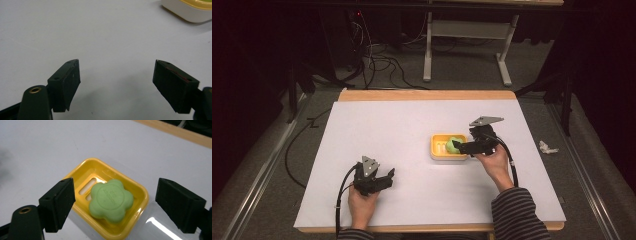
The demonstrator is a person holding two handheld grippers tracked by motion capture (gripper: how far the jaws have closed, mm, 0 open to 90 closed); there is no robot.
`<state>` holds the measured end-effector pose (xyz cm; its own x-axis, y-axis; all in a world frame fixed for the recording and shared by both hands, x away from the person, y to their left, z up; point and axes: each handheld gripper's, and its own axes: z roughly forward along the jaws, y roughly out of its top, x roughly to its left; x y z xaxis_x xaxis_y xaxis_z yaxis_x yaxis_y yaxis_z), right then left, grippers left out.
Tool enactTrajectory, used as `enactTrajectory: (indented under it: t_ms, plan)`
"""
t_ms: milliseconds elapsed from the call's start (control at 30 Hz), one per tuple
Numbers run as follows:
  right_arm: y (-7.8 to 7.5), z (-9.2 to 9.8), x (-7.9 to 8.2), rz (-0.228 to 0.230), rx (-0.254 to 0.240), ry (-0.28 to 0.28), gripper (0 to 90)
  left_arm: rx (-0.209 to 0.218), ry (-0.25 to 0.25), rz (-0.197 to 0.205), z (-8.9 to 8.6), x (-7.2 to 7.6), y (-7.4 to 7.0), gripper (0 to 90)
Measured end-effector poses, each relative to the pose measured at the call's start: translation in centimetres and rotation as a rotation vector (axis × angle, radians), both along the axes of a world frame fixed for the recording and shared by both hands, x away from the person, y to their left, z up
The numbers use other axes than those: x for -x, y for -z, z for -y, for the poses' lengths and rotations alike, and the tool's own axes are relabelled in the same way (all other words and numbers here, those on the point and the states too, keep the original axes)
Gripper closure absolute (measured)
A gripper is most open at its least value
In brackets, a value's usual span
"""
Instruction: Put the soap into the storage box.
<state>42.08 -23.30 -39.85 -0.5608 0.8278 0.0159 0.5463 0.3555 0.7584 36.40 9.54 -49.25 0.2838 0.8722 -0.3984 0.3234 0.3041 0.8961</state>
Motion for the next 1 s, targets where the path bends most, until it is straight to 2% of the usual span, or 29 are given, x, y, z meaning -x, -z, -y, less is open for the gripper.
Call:
enactTrajectory:
  t_ms: [100, 133, 200, 233, 333, 667, 767, 1000]
  plan:
    - [-0.5, 0.3, 0.6, 0.027, -0.011, 0.009, 16.5, 0.003, -0.002, 0.001, 0.0, 0.0, 0.0, 22.5]
    - [-1.0, 0.8, 1.2, 0.065, -0.032, 0.008, 16.5, 0.001, -0.002, 0.002, 0.0, 0.0, 0.0, 22.5]
    - [-1.1, 1.0, 1.4, 0.082, -0.04, 0.007, 17.1, 0.004, -0.003, 0.003, -0.1, 0.0, 0.0, 22.4]
    - [-1.3, 1.6, 2.1, 0.116, -0.066, 0.013, 18.1, 0.005, -0.003, 0.003, -0.1, 0.0, 0.0, 22.4]
    - [-1.4, 2.4, 2.6, 0.132, -0.088, 0.02, 18.4, 0.006, -0.002, 0.005, -0.1, 0.0, 0.0, 22.4]
    - [-1.6, 3.7, 4.3, 0.179, -0.102, 0.028, 19.5, 0.008, -0.003, 0.007, -0.1, 0.1, -0.1, 22.3]
    - [-1.5, 4.1, 4.9, 0.198, -0.105, 0.048, 19.4, 0.008, -0.003, 0.01, -0.1, 0.1, -0.1, 22.2]
    - [-1.4, 4.7, 5.9, 0.212, -0.128, 0.054, 18.8, 0.009, -0.003, 0.011, -0.1, 0.1, -0.1, 22.2]
